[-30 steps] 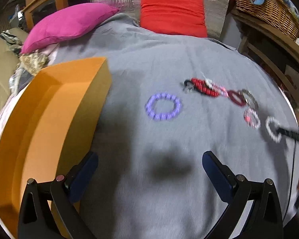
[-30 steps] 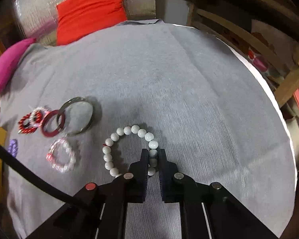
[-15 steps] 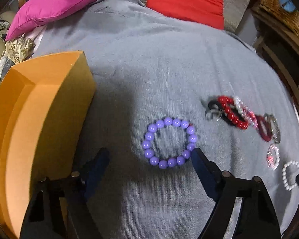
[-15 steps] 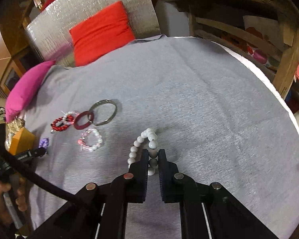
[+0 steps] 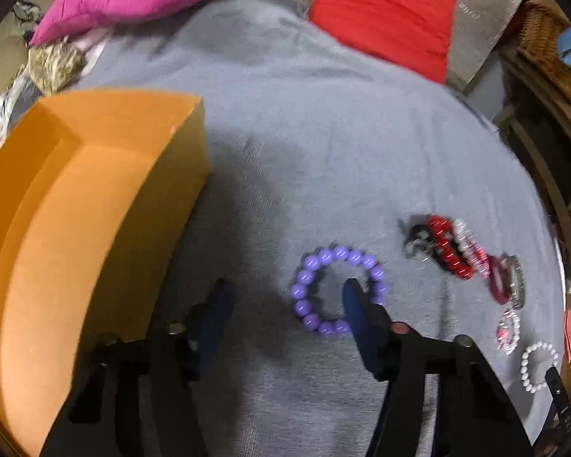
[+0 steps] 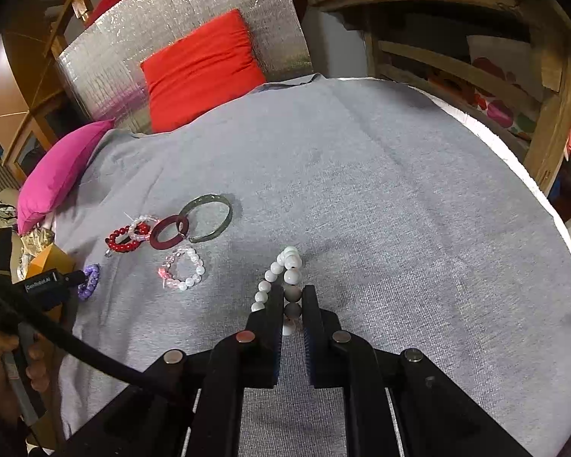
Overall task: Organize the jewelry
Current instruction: 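Grasp the purple bead bracelet with the left tool while the right tool holds the pearl bracelet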
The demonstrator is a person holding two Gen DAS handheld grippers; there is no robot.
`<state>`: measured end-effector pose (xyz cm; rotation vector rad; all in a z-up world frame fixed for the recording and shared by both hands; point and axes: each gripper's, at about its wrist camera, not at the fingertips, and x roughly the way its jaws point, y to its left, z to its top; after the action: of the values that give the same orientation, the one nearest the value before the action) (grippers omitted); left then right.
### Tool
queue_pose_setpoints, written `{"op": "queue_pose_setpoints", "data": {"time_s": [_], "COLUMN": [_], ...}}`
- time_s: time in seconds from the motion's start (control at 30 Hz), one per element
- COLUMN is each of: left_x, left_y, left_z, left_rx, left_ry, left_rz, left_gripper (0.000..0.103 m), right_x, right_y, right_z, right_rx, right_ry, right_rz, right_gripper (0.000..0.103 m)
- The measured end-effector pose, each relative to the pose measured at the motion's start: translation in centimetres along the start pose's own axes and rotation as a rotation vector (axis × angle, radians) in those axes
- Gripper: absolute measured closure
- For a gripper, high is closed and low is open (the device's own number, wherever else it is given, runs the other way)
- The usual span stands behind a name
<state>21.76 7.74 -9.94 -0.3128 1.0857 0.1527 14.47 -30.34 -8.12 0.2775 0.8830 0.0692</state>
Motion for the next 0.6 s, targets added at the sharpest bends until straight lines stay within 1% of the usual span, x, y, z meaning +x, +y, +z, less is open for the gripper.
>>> {"op": "queue_pose_setpoints", "data": {"time_s": [0.03,0.07,0.1,0.13,0.17,0.2,0.3,0.37,0.43,0.6], "left_x": [0.4,0.5,0.5,0.5,0.5,0.3,-0.3,-1.3,-2.9,-6.7], "left_y": [0.0,-0.2,-0.5,-0.8,-1.2,-1.4,-1.5,-1.3,-1.3,-1.2], "left_z": [-0.1,-0.2,-0.2,-0.2,-0.2,-0.2,-0.5,-1.0,-2.3,-4.8], "left_rx": [0.004,0.017,0.037,0.06,0.075,0.088,0.095,0.091,0.104,0.118], "left_ry": [0.015,0.01,0.001,-0.003,-0.003,-0.006,-0.011,-0.027,-0.061,-0.114], "left_rz": [0.005,0.028,0.05,0.054,0.063,0.073,0.037,0.017,0.003,-0.049], "left_gripper": [0.057,0.059,0.067,0.091,0.094,0.094,0.094,0.094,0.094,0.094], "right_x": [0.0,-0.1,-0.1,-0.2,-0.2,-0.2,-0.4,-0.9,-1.7,-4.2], "right_y": [0.0,0.1,0.1,0.1,0.1,0.1,0.2,0.3,0.5,1.1], "right_z": [0.0,0.0,0.0,0.0,0.0,0.0,0.0,0.0,0.0,-0.2], "right_rx": [-0.001,-0.002,-0.003,-0.003,-0.003,-0.004,-0.009,-0.013,-0.015,-0.023], "right_ry": [0.0,-0.001,-0.002,-0.002,-0.001,0.0,0.006,-0.003,-0.014,-0.04], "right_rz": [0.001,0.002,0.001,-0.001,0.0,-0.002,0.0,0.002,0.008,0.037], "right_gripper": [0.093,0.093,0.093,0.093,0.093,0.093,0.093,0.093,0.093,0.093]}}
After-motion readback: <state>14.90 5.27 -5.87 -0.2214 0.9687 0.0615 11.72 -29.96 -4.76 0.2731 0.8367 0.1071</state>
